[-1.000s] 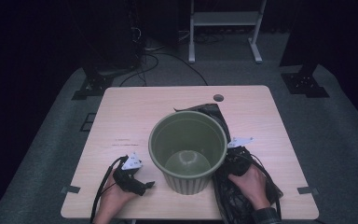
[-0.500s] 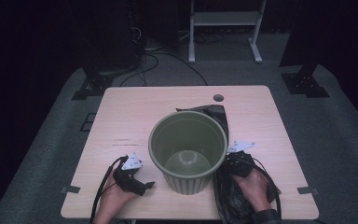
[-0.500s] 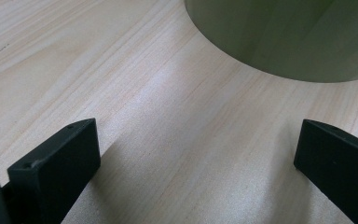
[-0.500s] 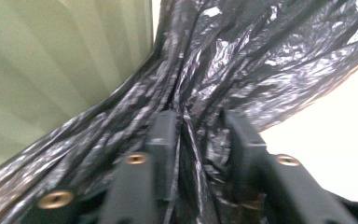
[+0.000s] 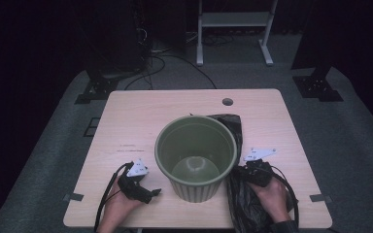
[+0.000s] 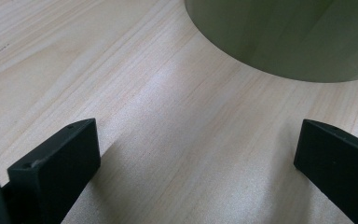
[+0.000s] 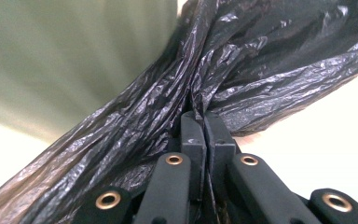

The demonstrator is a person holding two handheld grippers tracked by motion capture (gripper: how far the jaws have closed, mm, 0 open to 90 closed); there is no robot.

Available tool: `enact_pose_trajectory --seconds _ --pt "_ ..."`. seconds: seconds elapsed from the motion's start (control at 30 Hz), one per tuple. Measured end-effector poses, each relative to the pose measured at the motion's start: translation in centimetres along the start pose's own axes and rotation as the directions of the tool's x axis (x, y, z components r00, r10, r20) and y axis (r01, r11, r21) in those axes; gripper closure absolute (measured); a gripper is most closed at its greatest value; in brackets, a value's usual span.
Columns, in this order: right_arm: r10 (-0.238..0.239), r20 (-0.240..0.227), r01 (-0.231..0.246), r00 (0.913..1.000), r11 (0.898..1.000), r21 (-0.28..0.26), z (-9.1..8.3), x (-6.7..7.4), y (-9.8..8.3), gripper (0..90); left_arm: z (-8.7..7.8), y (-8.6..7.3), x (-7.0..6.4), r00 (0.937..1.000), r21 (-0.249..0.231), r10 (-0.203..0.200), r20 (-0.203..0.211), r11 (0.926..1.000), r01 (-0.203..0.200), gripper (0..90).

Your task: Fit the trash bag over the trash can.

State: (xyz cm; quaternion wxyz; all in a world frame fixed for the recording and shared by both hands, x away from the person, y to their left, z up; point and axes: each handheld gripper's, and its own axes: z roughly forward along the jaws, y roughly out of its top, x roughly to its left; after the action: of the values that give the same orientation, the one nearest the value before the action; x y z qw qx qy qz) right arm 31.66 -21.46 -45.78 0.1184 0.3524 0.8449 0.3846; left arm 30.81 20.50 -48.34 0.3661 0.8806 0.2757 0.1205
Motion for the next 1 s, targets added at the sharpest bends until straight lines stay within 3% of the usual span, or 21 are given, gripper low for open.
enact_pose_trajectory --seconds 0.2,0.53,0.67,0.87,1.0 --pt "-0.021 -0.070 0.019 0.9973 0.999 -0.038 -1.8 0.3 0.2 87.7 0.0 0.0 0.0 1.0000 0.000 0.000 0.000 1.0000 0.000 0.0" --pt "-0.050 -0.136 0.037 0.9895 0.995 -0.097 -3.7 0.7 1.3 87.7 0.0 0.0 0.0 1.0000 0.000 0.000 0.000 1.0000 0.000 0.0" --pt "-0.078 -0.178 0.052 0.9808 0.988 -0.148 -5.0 1.1 2.1 87.7 0.0 0.0 0.0 1.0000 -0.002 -0.002 0.000 1.0000 0.002 0.0" --pt "-0.102 -0.197 0.066 0.9751 0.981 -0.182 -6.0 1.5 2.6 87.7 0.0 0.0 0.0 1.0000 -0.002 -0.002 0.000 1.0000 0.002 0.0" --pt "-0.128 -0.221 0.078 0.9669 0.972 -0.222 -7.3 1.7 3.3 87.7 0.0 0.0 0.0 1.0000 -0.002 -0.002 0.000 1.0000 0.002 0.0"
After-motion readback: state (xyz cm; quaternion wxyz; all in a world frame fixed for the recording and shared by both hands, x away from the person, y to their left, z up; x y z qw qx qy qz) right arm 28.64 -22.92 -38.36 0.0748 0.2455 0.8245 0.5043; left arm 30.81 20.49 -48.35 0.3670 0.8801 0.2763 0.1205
